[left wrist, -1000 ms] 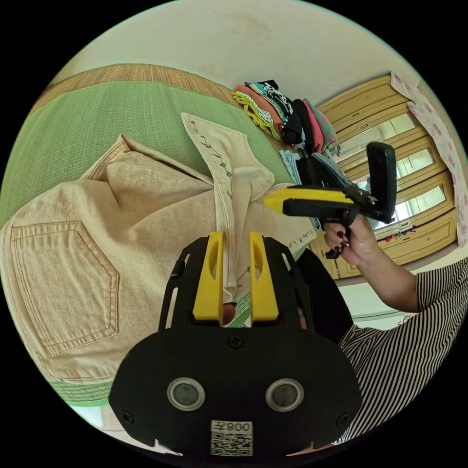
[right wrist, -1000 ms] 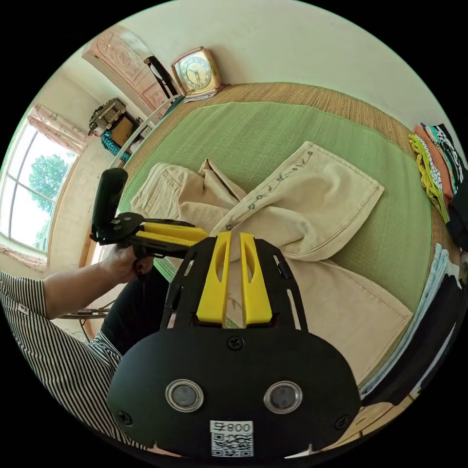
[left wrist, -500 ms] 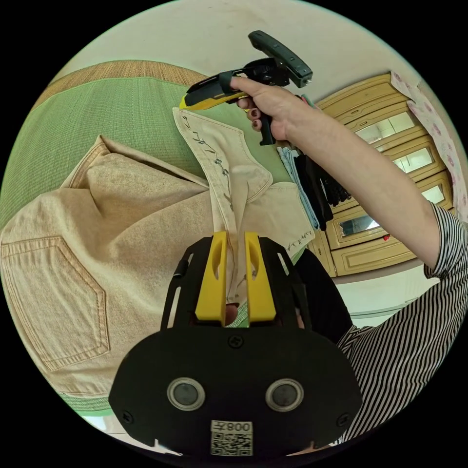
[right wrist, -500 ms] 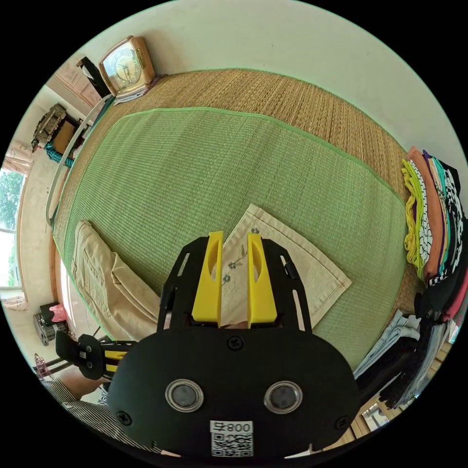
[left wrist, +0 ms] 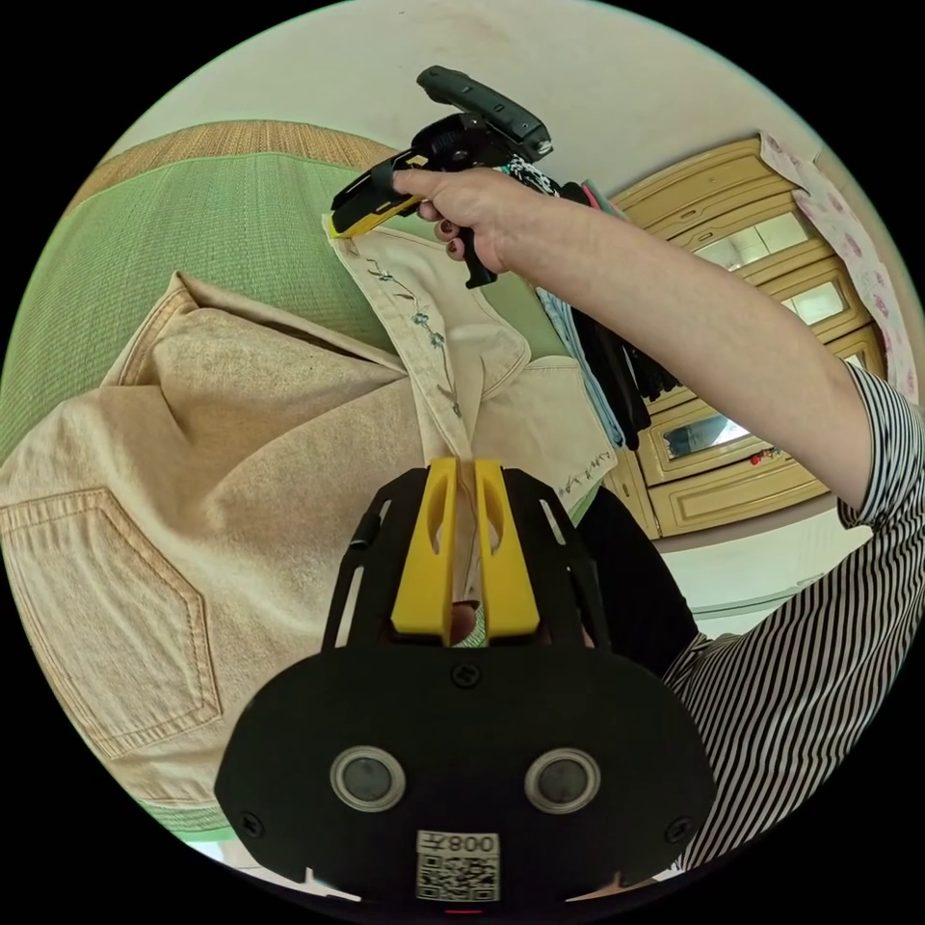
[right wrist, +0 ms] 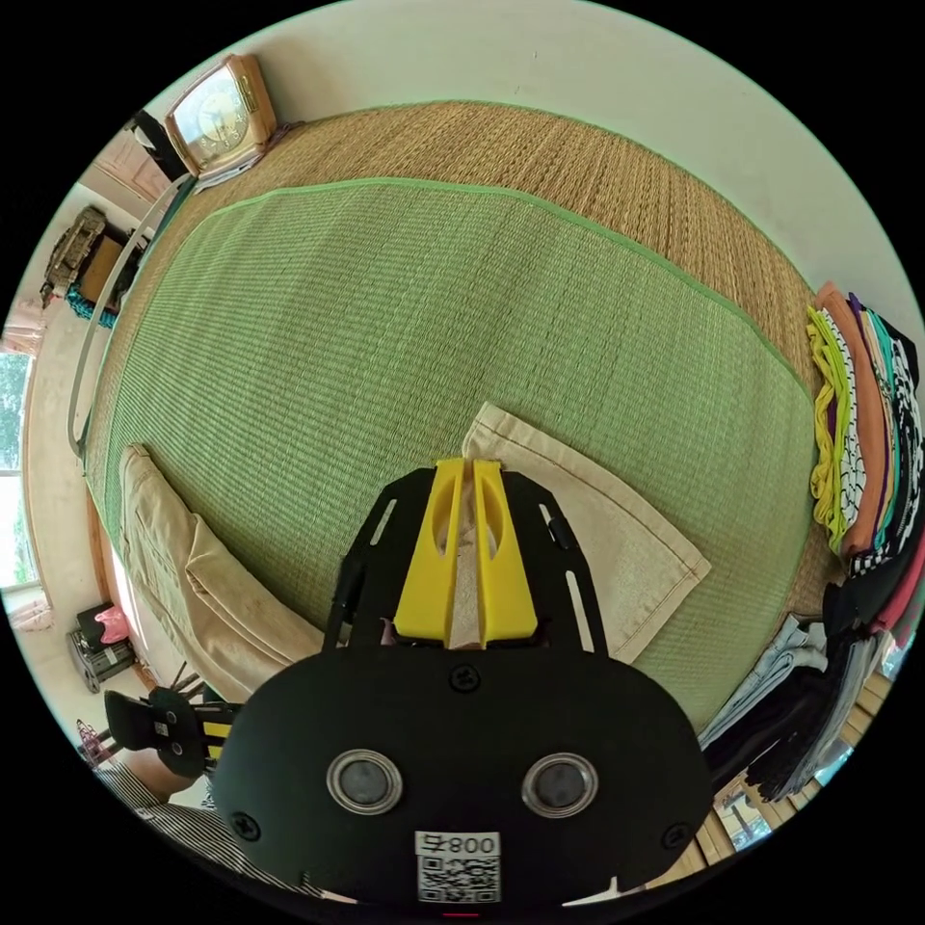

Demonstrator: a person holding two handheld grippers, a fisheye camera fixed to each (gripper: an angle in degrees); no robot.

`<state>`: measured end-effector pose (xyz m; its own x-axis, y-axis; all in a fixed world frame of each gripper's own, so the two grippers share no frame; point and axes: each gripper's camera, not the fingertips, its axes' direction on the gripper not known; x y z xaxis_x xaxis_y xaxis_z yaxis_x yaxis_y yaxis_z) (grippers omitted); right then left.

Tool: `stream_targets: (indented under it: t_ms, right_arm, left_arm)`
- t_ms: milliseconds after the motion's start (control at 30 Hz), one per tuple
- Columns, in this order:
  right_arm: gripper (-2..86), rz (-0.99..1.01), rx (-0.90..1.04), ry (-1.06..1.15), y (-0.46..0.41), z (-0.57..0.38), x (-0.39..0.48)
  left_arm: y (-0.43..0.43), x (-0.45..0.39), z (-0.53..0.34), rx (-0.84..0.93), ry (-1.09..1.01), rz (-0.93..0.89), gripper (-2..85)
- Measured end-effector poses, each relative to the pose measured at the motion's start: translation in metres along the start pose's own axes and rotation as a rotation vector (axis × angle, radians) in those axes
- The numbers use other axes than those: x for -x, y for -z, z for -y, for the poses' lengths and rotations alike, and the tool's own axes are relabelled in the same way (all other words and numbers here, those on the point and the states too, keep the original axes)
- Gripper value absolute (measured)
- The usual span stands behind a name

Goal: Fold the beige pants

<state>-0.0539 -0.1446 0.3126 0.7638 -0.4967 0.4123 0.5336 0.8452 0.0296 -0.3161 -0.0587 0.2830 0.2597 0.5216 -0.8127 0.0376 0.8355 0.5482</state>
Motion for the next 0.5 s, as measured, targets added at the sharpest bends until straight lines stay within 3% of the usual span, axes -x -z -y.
stream_targets:
  t_ms: [200,500]
  right_arm:
    - [1.3,0.088,-0.079,-0.03,0.056,-0.028,-0.018]
    - [0.9,0.321,-0.426,-0.097,0.208,-0.173,-0.103]
  left_arm:
    - [-0.031,0.01,-0.008,0.002,-0.013,0.02,1.4]
    - [-0.079,-0.006,-0.018,0.025,-0.134,0.082,0.8]
